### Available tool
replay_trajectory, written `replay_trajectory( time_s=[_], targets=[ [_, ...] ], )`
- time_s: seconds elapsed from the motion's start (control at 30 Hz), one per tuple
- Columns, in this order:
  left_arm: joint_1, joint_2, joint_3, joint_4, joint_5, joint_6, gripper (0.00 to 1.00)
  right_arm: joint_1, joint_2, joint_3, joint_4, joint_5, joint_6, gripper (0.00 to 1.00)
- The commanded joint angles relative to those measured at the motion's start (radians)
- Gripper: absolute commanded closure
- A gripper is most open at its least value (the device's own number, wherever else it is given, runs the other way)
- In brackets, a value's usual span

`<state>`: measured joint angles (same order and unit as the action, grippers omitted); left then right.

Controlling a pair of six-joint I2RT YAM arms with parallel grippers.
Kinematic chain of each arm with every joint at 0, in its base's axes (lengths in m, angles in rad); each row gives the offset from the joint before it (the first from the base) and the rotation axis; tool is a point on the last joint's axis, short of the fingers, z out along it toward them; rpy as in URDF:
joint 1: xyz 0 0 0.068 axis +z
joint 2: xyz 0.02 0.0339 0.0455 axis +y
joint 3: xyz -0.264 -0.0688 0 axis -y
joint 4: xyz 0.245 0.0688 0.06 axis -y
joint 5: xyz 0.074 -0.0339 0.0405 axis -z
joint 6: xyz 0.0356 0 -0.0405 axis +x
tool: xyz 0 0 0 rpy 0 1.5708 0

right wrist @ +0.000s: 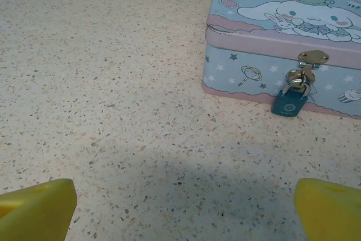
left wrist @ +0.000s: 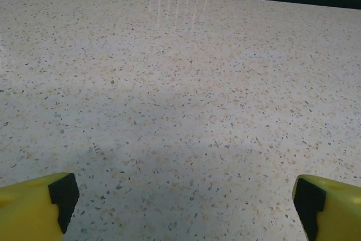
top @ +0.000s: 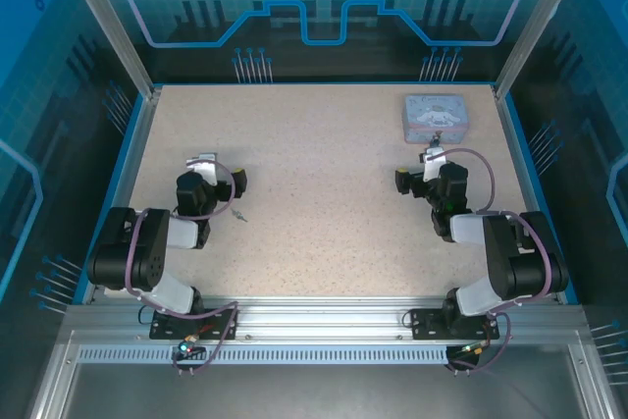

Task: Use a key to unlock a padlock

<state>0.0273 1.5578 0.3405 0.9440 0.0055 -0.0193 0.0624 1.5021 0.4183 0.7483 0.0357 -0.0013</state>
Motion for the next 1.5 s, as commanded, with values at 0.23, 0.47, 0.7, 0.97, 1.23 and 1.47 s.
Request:
replay_trajectory(
  time_s=[0.23,0.47,0.7,0.97,1.23,1.47],
  targets=[
    [0.002,-0.009,0.04,-0.03,0.002,0.005,0.01,-0.012,0.003,0.015,0.0,-0.015,-0.009,0.0],
    [0.003,-0.01,0.043,-0.034,-0.006,0.002,0.01,-0.013,0.003,0.018,-0.003,-0.017,-0.008,0.0],
    [-0.004,-0.01,0.053,-0.055,-0.018,0.009,0.01,-0.016,0.003,0.019,-0.003,-0.022,-0.008,0.0],
    [-0.005,-0.095,0.092,-0.193,-0.006,0.011,0.01,-0.007,-0.165,0.127,-0.34,0.083,0.049,0.0],
    [-0.008,-0.256,0.261,-0.553,-0.047,-0.106,0.01,-0.135,-0.21,0.572,-0.916,-0.134,0.424,0.0],
    [-0.037,-0.288,0.454,-0.925,0.048,-0.393,0.01,-0.196,0.158,1.074,-1.176,-0.281,0.487,0.0]
  ],
)
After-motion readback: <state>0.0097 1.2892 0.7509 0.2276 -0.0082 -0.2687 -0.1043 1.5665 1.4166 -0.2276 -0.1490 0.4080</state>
